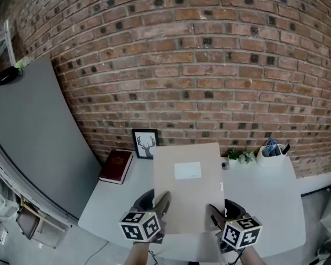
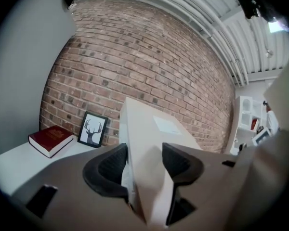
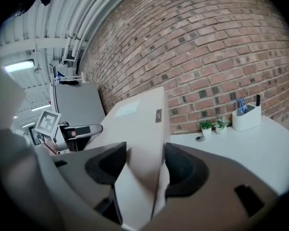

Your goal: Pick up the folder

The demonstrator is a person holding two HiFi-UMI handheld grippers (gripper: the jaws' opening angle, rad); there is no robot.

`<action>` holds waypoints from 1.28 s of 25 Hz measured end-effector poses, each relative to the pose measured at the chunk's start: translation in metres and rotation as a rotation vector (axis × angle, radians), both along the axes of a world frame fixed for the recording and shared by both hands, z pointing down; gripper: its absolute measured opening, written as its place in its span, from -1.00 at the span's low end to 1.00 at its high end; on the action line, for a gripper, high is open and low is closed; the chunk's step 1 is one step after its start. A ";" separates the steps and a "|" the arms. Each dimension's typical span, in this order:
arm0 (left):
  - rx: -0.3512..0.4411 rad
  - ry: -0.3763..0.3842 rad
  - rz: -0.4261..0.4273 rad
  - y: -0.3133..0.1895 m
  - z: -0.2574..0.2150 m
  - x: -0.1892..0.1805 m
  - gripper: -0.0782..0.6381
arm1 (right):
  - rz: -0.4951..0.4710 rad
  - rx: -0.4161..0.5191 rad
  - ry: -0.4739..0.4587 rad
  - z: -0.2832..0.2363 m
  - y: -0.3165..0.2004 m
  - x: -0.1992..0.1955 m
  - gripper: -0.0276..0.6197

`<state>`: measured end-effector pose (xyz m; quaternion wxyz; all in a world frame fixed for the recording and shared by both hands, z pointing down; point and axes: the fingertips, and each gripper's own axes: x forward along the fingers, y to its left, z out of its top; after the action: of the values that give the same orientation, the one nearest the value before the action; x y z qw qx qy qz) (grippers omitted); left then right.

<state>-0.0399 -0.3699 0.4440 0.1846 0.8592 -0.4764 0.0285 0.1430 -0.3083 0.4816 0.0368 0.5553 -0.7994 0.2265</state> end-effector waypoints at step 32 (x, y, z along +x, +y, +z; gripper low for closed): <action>0.183 0.004 0.004 0.010 -0.068 0.001 -0.13 | 0.006 0.147 0.032 -0.058 0.007 0.000 -0.19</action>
<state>-0.0392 -0.3601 0.3756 0.1062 0.8735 -0.4748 -0.0162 0.1430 -0.3017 0.4233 0.0080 0.5625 -0.8114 0.1585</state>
